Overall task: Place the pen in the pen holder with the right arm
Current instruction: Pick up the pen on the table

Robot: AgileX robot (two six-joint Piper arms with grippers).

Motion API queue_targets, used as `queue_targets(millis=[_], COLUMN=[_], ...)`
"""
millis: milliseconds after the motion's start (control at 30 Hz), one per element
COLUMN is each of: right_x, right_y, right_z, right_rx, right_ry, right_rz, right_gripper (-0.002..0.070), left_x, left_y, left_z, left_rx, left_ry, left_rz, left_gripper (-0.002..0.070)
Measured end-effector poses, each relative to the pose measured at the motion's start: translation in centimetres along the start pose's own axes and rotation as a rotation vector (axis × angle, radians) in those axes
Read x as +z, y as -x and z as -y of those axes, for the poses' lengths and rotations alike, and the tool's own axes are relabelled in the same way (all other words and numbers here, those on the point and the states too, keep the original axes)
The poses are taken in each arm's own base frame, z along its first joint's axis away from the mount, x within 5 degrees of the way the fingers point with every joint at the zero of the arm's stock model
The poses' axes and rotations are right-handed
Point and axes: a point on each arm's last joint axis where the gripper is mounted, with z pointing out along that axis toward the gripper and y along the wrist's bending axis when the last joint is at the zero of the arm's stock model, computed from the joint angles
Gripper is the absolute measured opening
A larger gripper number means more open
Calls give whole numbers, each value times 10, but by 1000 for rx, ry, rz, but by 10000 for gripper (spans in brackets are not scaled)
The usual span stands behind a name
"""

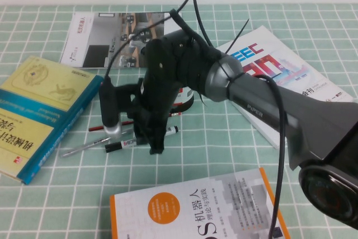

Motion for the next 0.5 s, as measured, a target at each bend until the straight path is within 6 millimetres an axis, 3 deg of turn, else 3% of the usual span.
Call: queue_targets(millis=[167,500], right_x=[-4,21], right_y=[4,-2], right_z=[5,2], right_rx=[0,9], right_ry=[-49,9], right_rz=[28,-1], right_gripper=[192,191], left_x=[0,0], left_y=[0,0], left_z=[0,0], left_rx=[0,0], left_ry=[0,0], left_rz=[0,0], left_gripper=[-4,-4])
